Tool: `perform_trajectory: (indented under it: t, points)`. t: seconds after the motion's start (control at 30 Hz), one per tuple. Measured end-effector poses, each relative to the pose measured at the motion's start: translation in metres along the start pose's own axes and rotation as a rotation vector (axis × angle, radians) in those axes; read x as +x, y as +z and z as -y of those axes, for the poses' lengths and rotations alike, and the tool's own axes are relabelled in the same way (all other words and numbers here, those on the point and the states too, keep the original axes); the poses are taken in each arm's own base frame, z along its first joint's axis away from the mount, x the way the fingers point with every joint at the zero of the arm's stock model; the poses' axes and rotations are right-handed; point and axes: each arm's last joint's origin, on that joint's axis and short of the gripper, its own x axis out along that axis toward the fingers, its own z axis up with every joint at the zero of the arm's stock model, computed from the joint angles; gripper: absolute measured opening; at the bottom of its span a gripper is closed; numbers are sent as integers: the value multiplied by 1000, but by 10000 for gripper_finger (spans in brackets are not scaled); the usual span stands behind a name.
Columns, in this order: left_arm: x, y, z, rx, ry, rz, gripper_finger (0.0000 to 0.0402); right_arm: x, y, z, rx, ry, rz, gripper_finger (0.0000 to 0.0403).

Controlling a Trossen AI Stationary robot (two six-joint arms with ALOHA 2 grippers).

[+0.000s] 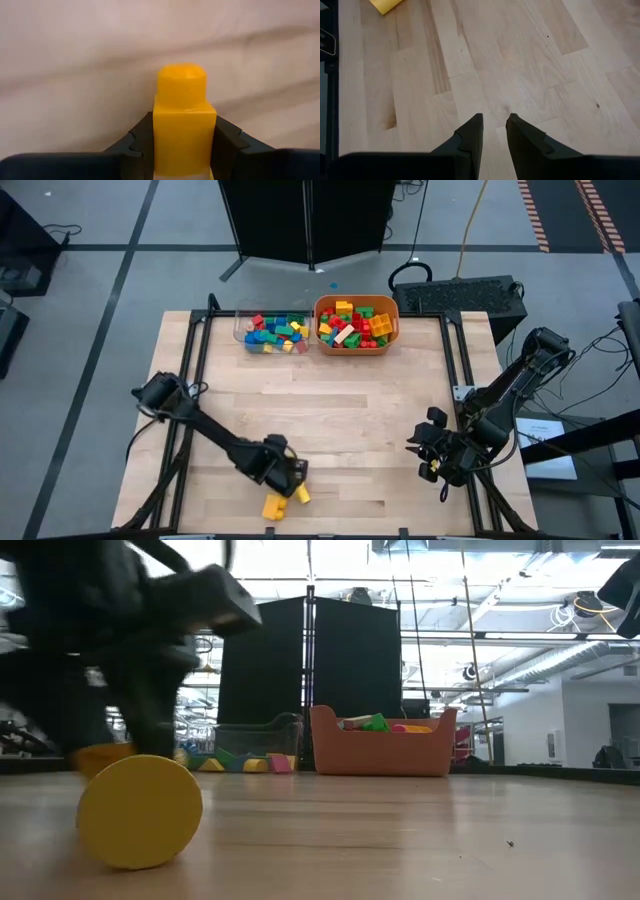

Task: Sort blocks by size
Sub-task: Put the big yellow game piece into the orange bin

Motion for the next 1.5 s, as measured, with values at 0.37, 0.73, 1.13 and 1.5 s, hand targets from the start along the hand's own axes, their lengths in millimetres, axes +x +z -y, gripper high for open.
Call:
perform_trajectory:
  t: [0.37,0.73,1.13,1.5]
  points:
    - [-14,95,31,181,-92,133,125,0,0,0,-1,-3,5,79]
    - [-58,217,67,327,-442,549,125,0,2,0,-1,-20,46,79]
    - [-66,326,44,380,-316,856,128,0,2,1,0,-28,59,79]
    - [-74,345,40,599,-352,875,256,0,1,2,-27,-45,51,79]
